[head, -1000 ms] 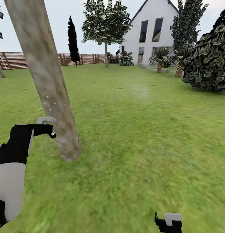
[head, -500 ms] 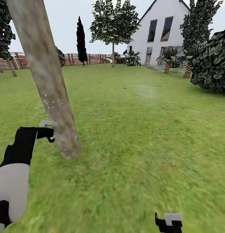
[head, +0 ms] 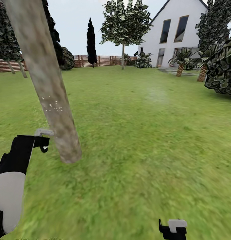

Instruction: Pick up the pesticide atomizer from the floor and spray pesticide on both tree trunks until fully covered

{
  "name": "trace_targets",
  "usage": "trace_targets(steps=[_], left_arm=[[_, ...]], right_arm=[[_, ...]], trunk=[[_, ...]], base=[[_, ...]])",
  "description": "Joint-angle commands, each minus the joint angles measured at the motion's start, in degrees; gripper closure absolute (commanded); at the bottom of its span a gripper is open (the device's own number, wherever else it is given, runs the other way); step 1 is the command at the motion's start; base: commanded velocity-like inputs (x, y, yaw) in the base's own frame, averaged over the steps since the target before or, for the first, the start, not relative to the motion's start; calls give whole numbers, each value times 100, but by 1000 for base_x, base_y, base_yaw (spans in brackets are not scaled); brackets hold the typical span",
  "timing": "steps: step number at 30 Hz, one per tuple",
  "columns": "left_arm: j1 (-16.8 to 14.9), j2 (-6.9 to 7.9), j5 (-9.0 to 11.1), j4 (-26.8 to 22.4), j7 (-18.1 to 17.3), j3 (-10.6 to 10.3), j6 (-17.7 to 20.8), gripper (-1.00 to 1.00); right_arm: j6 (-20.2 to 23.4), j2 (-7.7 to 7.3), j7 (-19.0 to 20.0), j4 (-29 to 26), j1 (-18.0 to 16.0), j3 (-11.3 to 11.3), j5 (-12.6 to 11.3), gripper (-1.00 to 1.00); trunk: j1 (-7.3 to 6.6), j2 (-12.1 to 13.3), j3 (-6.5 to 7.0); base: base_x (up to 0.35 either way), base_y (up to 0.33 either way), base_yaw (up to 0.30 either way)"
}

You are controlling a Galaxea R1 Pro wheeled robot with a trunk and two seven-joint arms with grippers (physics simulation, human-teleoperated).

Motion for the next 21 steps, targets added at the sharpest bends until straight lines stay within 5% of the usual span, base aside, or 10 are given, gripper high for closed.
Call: trace_targets(steps=[1, 3, 5, 11, 18, 21], left_arm=[[1, 204, 69, 106, 55, 2, 8, 100], [1, 433, 78, 371, 88, 105, -19, 100], [1, 487, 69, 478, 93, 384, -49, 100], [1, 221, 58, 495, 97, 395, -52, 100], [1, 427, 66, 495, 303, 425, -47, 100], [1, 134, 82, 503, 321, 410, -49, 100]], right_arm=[[0, 1, 0, -3, 0, -2, 1, -100], [0, -2, 0, -3, 0, -1, -2, -100], [0, -7, -2, 1, 0, -7, 1, -100], [0, -8, 0, -5, 0, -9, -3, -100], [0, 1, 0, 1, 0, -2, -4, -100], [0, 1, 0, 1, 0, 0, -4, -100]], trunk=[[0, 0, 0], [0, 0, 0], [0, 0, 0], [0, 0, 0], [0, 0, 0], [0, 0, 0]], base=[[119, -271, 235], [120, -271, 83], [133, -269, 15], [134, -268, 1], [137, -268, 197], [148, -261, 193]])
